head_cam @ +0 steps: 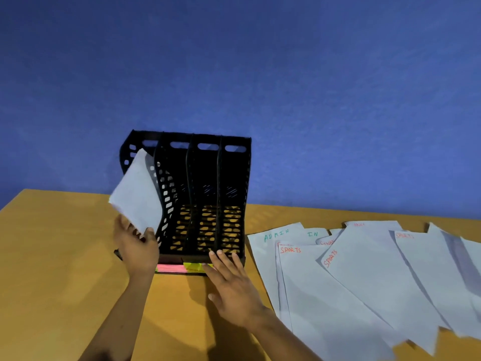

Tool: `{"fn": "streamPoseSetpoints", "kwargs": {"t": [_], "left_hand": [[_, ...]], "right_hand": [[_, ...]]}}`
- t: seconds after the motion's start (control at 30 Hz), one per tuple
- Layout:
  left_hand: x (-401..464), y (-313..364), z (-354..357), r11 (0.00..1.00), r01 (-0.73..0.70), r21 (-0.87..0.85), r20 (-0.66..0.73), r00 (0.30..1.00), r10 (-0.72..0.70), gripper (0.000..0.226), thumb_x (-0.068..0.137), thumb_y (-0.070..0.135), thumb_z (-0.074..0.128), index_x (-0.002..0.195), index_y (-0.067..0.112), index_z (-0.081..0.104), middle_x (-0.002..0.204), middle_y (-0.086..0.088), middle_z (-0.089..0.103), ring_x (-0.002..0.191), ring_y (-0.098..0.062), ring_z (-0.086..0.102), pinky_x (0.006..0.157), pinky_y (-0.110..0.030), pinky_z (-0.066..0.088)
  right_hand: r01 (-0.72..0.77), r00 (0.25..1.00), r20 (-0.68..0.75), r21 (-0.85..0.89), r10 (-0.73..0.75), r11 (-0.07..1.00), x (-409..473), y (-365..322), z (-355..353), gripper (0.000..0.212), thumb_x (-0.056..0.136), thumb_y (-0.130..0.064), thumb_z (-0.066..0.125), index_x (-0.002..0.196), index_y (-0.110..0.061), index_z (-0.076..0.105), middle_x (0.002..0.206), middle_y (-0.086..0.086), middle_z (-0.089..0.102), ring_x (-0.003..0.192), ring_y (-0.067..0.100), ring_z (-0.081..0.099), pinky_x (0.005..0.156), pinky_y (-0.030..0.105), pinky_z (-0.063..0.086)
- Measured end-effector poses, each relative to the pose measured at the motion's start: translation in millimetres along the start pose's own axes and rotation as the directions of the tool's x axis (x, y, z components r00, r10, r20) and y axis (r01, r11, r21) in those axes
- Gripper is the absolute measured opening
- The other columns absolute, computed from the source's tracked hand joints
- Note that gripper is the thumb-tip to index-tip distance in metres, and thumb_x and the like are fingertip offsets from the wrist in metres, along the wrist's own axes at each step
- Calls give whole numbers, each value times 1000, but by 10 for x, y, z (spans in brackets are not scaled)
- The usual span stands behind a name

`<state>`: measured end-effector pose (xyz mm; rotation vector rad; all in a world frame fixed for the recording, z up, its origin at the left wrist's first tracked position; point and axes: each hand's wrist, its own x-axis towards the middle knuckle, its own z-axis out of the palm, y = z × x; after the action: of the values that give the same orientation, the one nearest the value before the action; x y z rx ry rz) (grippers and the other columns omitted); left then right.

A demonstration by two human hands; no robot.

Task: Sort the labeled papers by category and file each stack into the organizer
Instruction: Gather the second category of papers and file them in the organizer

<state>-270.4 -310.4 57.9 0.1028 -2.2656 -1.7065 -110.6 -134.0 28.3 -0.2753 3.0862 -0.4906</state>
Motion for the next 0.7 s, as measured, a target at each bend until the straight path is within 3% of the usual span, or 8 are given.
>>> {"fn": "streamPoseSetpoints", "kwargs": {"t": [0.1,0.17,0.3,0.43,0.5,0.57,0.63,0.7], "left_hand": [[-241,75,-45,971,-119,209,-146,978,151,65,83,-2,63,141,-2,31,139,-28,37,128,-38,37,105,-47,38],[-471,103,-36,933,-234,274,-118,955,274,61,85,3,64,138,-2,36,142,-29,34,131,-40,34,107,-50,33],[-1031,146,108,891,-392,229,78,920,385,39,90,14,61,125,-2,53,139,-25,40,134,-37,36,106,-40,33],[-1621,106,330,896,-422,140,381,858,345,21,94,21,54,108,10,65,124,-9,55,118,-26,52,97,-36,44],[-1867,95,467,937,-334,96,593,776,216,15,93,13,60,108,15,64,112,0,60,105,-20,60,86,-28,48],[-2099,103,612,977,-174,126,786,619,9,21,94,16,61,115,16,62,111,4,62,103,-18,63,81,-19,49],[-2304,96,735,974,-86,209,892,425,-154,27,95,23,59,122,19,58,117,3,61,108,-15,61,86,-19,50],[-2496,103,834,960,-38,278,913,320,-252,34,95,28,59,128,21,54,123,2,59,108,-12,59,89,-21,49]], "right_hand": [[-22,998,-51,56,25,998,-155,-6,16,63,99,-34,47,153,-28,15,165,-4,-2,148,9,-18,115,46,-20],[-63,992,-103,99,74,993,-340,34,37,61,99,-37,45,152,-31,17,165,-9,0,148,6,-16,116,44,-18],[-248,954,-132,156,269,956,-881,287,104,54,97,-42,46,148,-32,33,161,-10,22,149,7,4,122,42,-3],[-432,897,-65,71,436,899,-1515,623,127,64,95,-63,30,147,-28,39,156,-5,36,147,19,25,119,49,8],[-500,866,-15,17,500,866,-1783,743,145,88,84,-80,17,147,-23,42,155,1,37,145,26,31,116,52,20],[-564,819,107,-35,564,825,-2014,828,205,107,72,-89,4,152,-23,29,162,1,18,149,25,18,119,50,13],[-595,794,122,-44,595,803,-2170,903,281,100,78,-86,12,152,-22,30,162,4,13,149,26,19,118,50,18],[-639,750,216,-5,625,769,-2282,954,331,90,84,-78,30,155,-26,15,162,0,-7,151,21,3,120,46,9]]}}
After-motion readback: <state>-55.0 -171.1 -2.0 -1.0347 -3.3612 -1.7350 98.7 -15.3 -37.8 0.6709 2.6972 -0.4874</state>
